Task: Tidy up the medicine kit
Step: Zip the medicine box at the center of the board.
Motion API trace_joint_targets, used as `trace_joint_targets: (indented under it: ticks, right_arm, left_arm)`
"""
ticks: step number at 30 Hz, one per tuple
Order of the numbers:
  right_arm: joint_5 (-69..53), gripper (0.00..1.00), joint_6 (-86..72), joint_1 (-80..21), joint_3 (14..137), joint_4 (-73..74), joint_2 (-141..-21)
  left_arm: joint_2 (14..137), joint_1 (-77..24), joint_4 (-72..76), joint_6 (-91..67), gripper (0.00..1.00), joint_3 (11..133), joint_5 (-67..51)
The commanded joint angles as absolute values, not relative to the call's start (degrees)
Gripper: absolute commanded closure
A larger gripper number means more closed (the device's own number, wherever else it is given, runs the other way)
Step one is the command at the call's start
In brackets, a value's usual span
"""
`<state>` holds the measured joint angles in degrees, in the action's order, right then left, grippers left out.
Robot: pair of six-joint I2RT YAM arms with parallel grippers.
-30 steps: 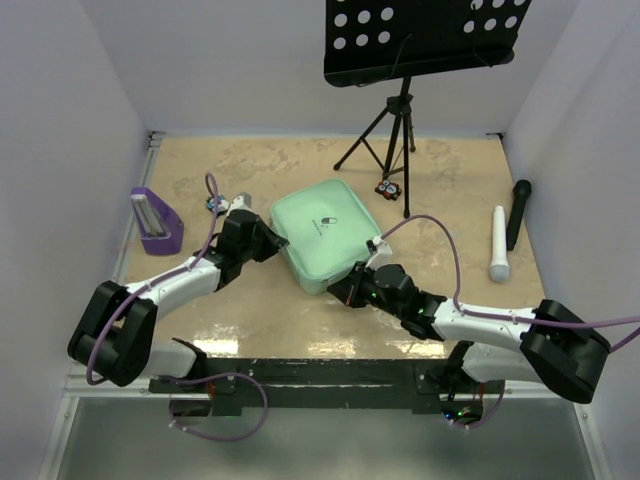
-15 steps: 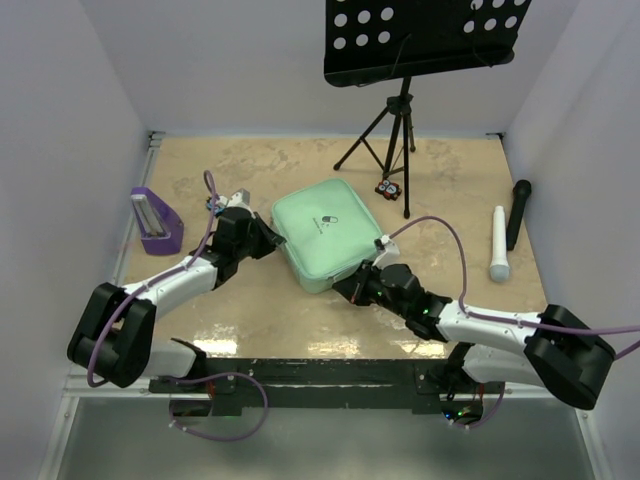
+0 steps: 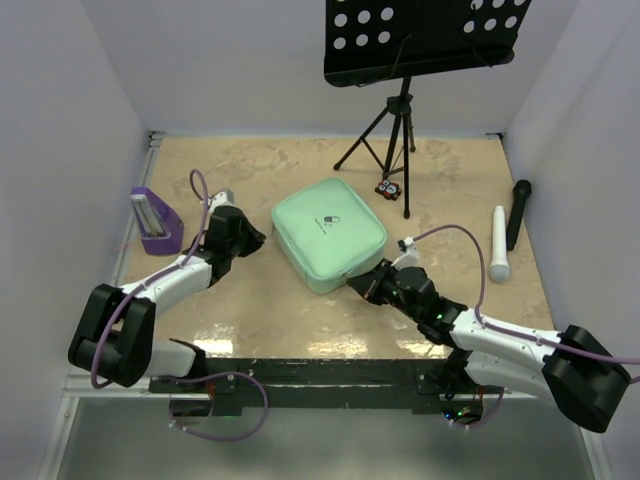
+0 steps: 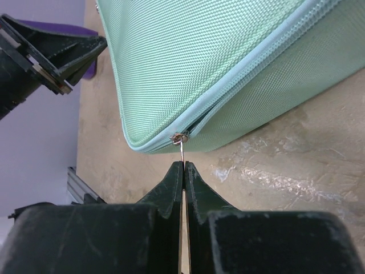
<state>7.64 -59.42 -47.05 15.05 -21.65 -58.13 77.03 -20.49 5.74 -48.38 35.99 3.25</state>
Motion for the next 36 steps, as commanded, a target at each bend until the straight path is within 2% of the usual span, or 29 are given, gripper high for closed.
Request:
trace_joint_targets:
  ticks: [1, 9, 12, 13, 15, 18, 26, 31, 36]
  right_arm:
    - [12.39, 1.00, -62.14, -45.62, 13.45, -14.86, -57.13]
    - [11.43, 1.00, -60.91, -45.53, 14.32, -16.08, -58.71]
    - [10.64, 1.00, -59.51, -45.53, 15.38, -16.17, -60.11]
    - [11.42, 1.00, -58.89, -45.53, 15.82, -16.17, -60.55]
    - [10.99, 1.00, -57.75, -45.53, 16.26, -16.61, -61.34]
    - [10.02, 1.00, -56.87, -45.53, 16.43, -18.10, -63.10]
    - [8.35, 1.00, -55.90, -46.23, 18.10, -21.53, -68.11]
    - [8.17, 1.00, -55.90, -48.16, 19.60, -23.11, -71.01]
    - [8.52, 1.00, -56.07, -50.88, 22.32, -24.52, -74.09]
  left_arm:
    - [76.90, -18.72, 3.69, -45.79, 1.00, 35.24, 9.49]
    - [75.76, -18.63, 4.04, -45.79, 0.98, 34.89, 6.52]
    - [73.93, -18.72, 6.23, -46.66, 0.60, 33.58, 1.86]
    - [72.61, -18.72, 7.11, -47.63, 0.50, 32.53, 0.89]
    - [69.36, -18.81, 8.87, -50.26, 0.36, 30.25, 0.26]
    - [64.00, -19.07, 9.93, -52.82, 0.26, 26.90, 0.26]
    - [55.29, -19.16, 6.51, -53.44, 0.23, 24.35, 0.26]
    - [53.61, -19.25, 7.04, -53.70, 0.23, 23.64, -2.55]
    - [51.95, -19.16, 2.20, -52.12, 0.22, 24.87, -0.18]
